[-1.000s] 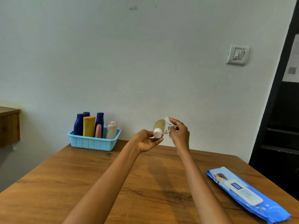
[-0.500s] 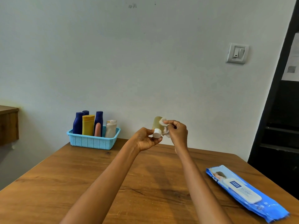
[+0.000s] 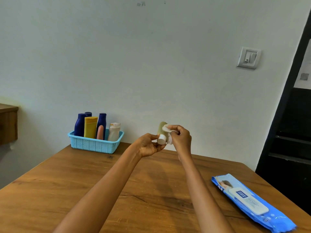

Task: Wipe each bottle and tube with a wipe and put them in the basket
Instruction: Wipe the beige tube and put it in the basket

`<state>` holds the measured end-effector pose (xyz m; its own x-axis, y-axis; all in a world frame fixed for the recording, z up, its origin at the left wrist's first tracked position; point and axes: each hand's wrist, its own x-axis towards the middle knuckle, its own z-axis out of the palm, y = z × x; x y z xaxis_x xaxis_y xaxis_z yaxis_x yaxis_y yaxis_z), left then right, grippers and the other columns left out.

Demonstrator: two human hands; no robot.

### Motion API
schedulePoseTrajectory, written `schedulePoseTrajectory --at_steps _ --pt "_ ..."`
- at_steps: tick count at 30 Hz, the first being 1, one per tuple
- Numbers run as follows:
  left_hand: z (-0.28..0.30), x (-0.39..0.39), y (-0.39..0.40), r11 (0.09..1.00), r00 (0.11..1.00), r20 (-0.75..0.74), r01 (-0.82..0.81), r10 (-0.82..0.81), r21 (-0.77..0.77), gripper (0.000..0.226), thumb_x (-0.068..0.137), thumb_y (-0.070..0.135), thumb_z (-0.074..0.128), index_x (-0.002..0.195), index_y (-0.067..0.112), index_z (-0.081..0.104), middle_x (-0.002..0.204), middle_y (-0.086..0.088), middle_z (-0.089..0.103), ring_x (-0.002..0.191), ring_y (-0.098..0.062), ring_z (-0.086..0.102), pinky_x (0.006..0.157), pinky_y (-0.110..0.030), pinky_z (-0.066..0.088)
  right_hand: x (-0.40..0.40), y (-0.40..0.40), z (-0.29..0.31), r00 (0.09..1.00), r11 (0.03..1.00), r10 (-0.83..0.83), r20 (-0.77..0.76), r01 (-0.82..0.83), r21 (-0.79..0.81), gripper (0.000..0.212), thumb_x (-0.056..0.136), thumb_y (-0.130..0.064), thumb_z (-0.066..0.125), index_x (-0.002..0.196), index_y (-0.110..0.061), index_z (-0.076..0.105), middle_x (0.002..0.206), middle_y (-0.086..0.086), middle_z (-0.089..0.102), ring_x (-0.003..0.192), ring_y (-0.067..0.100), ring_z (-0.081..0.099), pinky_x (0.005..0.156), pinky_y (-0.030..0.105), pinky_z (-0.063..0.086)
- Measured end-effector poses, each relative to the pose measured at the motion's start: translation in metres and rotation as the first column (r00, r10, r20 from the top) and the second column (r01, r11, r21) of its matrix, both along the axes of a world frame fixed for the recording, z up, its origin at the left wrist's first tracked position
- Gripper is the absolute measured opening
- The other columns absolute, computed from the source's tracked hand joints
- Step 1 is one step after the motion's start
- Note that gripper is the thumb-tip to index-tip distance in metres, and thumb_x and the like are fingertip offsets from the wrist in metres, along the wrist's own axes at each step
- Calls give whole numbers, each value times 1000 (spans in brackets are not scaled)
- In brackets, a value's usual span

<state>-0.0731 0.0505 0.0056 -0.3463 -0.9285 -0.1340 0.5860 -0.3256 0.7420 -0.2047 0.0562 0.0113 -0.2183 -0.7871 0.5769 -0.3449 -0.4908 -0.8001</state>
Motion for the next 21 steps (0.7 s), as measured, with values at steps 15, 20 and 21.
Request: schedulePoseTrajectory --at_steps 15,20,21 --pt "0 1 2 998 999 -3 -47 47 -43 22 96 3 41 114 -9 46 96 -28 56 80 -31 59 55 -30 58 2 -1 -3 989 998 -5 -146 14 63 27 87 -1 53 105 -10 71 112 6 67 100 19 62 80 25 52" --pt "-2 0 3 1000 1000 -23 -2 1 -28 17 96 1 38 105 -9 50 99 -28 56 82 -31 60 59 -33 58 -14 -1 3 995 988 84 -45 -78 134 20 85 -6 58 79 -16 74 88 4 73 80 11 66 62 15 47" --pt "-2 -1 4 1000 999 -34 4 -5 -29 18 96 0 38 105 -9 49 100 -28 57 83 -31 60 60 -34 58 -17 0 3 997 990 72 1 -71 122 21 85 -5 57 77 -17 73 88 5 73 77 10 66 60 14 46"
